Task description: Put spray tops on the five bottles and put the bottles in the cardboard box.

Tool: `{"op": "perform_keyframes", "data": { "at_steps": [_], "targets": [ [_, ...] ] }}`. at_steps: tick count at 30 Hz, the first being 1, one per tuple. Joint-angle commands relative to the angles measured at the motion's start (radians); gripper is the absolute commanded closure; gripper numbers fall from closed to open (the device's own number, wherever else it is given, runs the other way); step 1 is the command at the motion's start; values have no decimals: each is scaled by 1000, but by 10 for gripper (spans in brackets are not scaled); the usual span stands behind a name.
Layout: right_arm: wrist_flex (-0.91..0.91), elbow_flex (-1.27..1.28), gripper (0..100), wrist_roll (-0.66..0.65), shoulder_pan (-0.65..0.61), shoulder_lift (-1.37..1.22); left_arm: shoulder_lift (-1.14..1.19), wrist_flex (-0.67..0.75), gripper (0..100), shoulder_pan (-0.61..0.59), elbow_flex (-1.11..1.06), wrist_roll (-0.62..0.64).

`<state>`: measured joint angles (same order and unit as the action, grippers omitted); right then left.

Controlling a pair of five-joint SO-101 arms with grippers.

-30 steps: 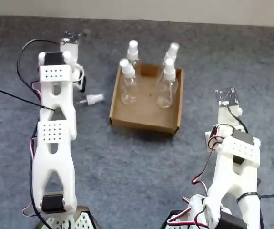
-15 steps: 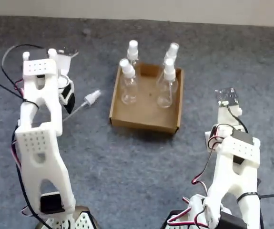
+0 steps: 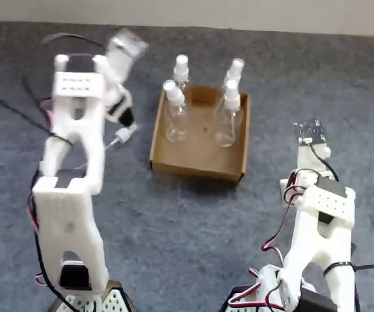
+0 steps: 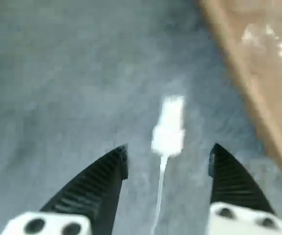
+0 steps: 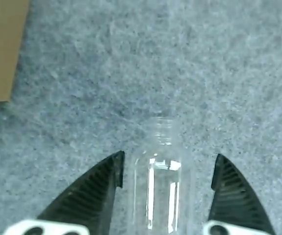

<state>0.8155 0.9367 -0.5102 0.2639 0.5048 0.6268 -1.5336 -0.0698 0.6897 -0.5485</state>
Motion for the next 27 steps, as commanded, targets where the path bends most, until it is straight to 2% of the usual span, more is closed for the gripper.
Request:
{"op": "perform_keyframes", "data": {
  "at_steps": [1,6,13,16,22,27],
  "targets": [
    [-15,-47,763,3,-7,35,76,87,755,45,28,-34],
    [-15,-45,763,3,-7,35,165,112,772,31,28,-34],
    [-13,-45,766,3,-5,35,179,103,971,2,27,-32],
    [-13,-44,767,3,-5,35,171,-2,995,-4,31,-26],
    [-12,-22,767,8,-4,35,33,-242,998,-39,114,176],
    [-12,-15,767,6,35,35,-197,-250,998,-61,-53,261]
  ]
}}
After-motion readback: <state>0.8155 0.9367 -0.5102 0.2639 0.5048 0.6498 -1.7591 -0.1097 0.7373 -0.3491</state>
